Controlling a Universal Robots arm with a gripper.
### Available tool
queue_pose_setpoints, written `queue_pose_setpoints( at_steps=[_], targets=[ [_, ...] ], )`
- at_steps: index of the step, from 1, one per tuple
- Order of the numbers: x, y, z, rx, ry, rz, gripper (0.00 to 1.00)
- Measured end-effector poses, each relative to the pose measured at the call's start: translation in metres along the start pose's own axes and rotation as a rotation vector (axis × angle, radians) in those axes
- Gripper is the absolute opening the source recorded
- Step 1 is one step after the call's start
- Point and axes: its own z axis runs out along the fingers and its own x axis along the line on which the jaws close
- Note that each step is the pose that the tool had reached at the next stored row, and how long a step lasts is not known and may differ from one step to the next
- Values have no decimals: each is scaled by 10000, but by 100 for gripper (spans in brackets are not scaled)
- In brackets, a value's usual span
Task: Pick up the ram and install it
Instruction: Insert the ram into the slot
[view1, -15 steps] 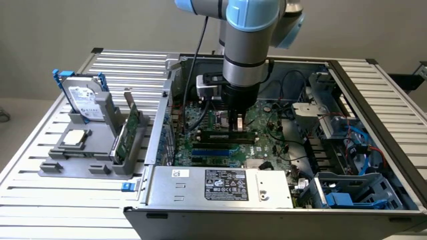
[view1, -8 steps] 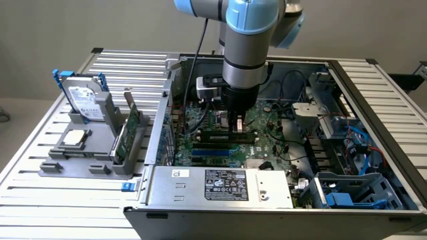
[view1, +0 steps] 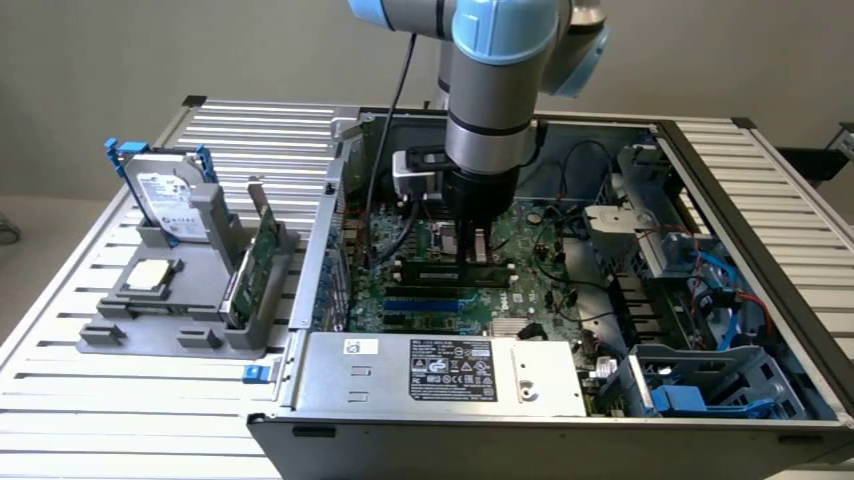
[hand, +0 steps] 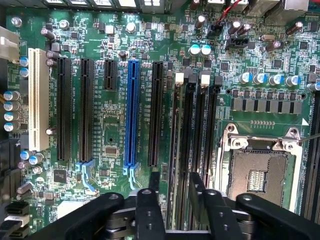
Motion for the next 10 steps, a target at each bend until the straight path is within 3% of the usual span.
queue_pose_setpoints(
  at_steps=[1, 10],
  targets=[
    [0, 0, -27, 0, 0, -1, 40],
    [5, 41, -322, -10, -28, 22, 40]
  ],
)
